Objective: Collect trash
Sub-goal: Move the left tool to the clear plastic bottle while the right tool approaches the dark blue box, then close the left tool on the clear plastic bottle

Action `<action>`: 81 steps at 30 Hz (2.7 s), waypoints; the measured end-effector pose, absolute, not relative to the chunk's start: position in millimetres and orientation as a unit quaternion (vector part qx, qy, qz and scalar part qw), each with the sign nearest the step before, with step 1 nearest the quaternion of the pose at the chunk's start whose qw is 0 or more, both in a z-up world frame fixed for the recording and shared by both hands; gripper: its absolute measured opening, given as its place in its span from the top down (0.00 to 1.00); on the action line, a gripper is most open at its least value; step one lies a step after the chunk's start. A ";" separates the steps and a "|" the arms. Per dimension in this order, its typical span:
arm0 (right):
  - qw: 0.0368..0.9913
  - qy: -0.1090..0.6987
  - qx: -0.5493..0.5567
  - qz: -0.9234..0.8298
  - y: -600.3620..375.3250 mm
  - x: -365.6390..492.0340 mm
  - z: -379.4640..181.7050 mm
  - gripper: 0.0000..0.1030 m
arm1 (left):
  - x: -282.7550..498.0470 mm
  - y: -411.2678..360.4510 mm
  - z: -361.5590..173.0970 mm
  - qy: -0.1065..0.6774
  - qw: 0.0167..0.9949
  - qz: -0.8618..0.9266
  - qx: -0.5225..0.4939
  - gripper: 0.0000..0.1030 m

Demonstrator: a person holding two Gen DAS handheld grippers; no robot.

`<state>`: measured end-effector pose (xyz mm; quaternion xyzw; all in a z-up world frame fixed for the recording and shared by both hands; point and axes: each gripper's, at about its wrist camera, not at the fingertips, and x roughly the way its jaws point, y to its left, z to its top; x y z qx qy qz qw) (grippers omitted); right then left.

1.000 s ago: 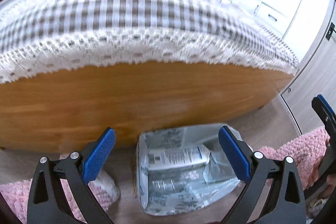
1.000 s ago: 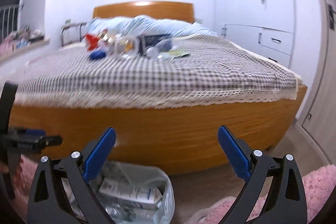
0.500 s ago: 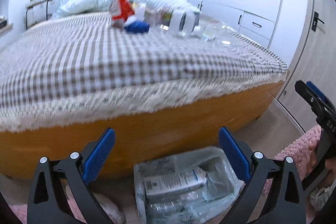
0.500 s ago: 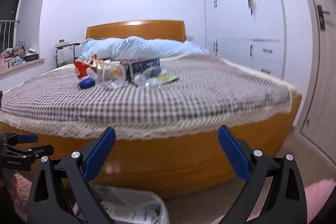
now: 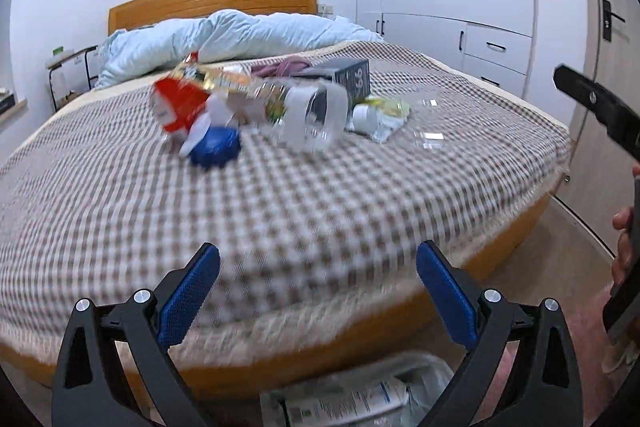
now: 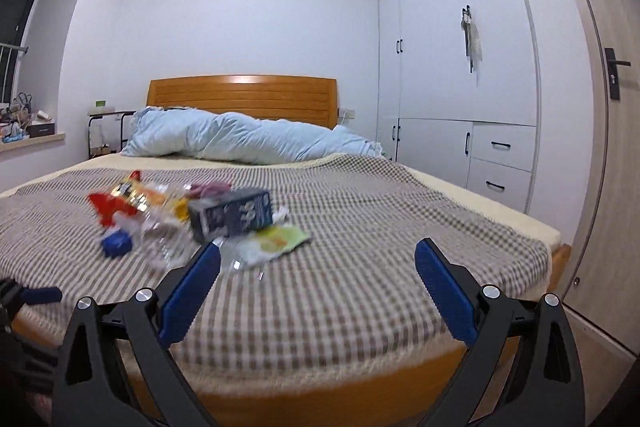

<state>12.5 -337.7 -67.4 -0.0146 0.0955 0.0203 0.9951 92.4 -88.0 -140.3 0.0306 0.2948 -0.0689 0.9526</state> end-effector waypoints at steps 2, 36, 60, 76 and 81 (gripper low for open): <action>0.995 0.095 -0.010 0.013 -338.9 30.6 -61.0 0.09 | 106.3 -96.9 -135.3 0.287 0.956 -0.060 0.036 0.07; 0.966 0.211 0.079 -0.128 -356.8 126.4 -76.0 0.09 | 252.5 -114.7 -133.4 0.318 0.943 0.099 -0.003 0.16; 0.969 0.213 0.065 -0.107 -344.3 122.1 -75.2 0.09 | 229.8 -90.0 -130.6 0.334 0.942 0.018 -0.002 0.15; 0.971 0.211 0.054 -0.096 -340.6 118.5 -74.1 0.09 | 205.4 -78.8 -126.9 0.323 0.946 0.030 0.009 0.08; 0.972 0.211 0.051 -0.095 -339.6 118.6 -73.9 0.09 | 201.6 -72.3 -124.5 0.322 0.946 0.025 0.001 0.20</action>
